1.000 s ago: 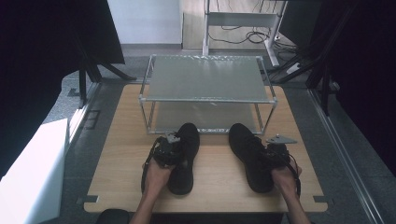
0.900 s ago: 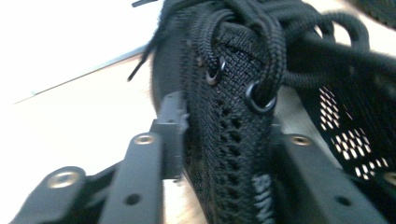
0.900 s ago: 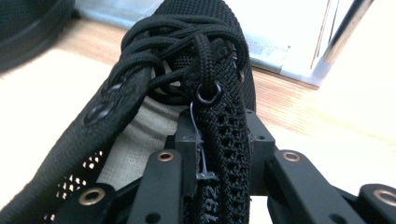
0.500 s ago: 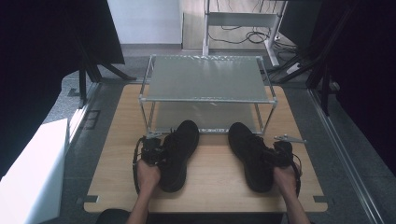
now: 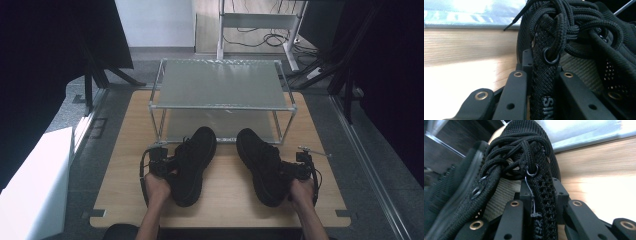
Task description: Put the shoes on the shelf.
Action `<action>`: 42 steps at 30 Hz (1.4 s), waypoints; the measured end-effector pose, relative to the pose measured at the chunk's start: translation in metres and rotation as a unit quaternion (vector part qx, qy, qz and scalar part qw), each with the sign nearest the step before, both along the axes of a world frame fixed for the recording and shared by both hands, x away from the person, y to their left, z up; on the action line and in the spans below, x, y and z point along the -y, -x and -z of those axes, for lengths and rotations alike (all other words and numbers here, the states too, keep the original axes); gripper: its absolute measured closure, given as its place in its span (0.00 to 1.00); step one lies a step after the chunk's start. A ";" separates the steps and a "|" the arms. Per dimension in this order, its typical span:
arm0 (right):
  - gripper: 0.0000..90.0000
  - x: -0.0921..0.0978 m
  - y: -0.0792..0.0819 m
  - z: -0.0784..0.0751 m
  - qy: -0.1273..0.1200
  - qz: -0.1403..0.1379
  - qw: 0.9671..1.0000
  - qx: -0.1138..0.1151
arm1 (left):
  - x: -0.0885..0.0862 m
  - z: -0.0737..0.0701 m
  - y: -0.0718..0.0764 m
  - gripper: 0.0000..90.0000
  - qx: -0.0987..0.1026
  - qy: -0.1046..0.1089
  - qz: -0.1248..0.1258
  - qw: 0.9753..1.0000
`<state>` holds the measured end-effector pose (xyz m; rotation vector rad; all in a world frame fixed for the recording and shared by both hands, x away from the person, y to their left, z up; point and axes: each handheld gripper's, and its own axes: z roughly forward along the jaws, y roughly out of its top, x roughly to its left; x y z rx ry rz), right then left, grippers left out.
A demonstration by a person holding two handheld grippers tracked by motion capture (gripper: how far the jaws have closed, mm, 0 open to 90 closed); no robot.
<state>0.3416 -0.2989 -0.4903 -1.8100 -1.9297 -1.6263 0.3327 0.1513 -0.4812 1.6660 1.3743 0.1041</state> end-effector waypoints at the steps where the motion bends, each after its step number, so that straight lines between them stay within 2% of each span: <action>1: 0.84 -0.001 0.000 0.000 -0.008 0.000 1.000 -0.001 | 0.001 -0.002 0.001 0.91 0.002 0.002 0.002 1.000; 3: 0.84 -0.004 0.002 -0.001 -0.041 -0.002 0.999 -0.002 | 0.003 -0.007 0.003 0.91 0.005 0.008 0.004 1.000; 11: 0.84 -0.016 0.010 -0.010 -0.080 -0.006 0.997 0.007 | 0.007 -0.022 0.011 0.91 0.020 0.030 0.011 0.999; 13: 0.84 -0.021 0.014 -0.015 -0.094 -0.003 0.995 0.011 | 0.007 -0.026 0.013 0.91 0.024 0.038 0.008 0.999; 17: 0.84 -0.024 0.017 -0.019 -0.105 0.000 0.994 0.015 | 0.007 -0.033 0.018 0.91 0.030 0.053 -0.004 0.998; 20: 0.84 -0.027 0.022 -0.027 -0.130 0.001 0.991 0.019 | 0.008 -0.037 0.021 0.91 0.034 0.058 -0.004 0.998; 31: 0.84 -0.036 0.033 -0.048 -0.155 -0.006 0.987 0.036 | 0.008 -0.055 0.036 0.91 0.054 0.089 -0.002 0.995; 38: 0.84 -0.039 0.036 -0.070 -0.166 -0.008 0.984 0.060 | 0.008 -0.071 0.037 0.91 0.063 0.120 -0.006 0.991; 42: 0.84 -0.039 0.035 -0.078 -0.167 -0.005 0.984 0.066 | 0.009 -0.080 0.035 0.90 0.069 0.124 -0.011 0.990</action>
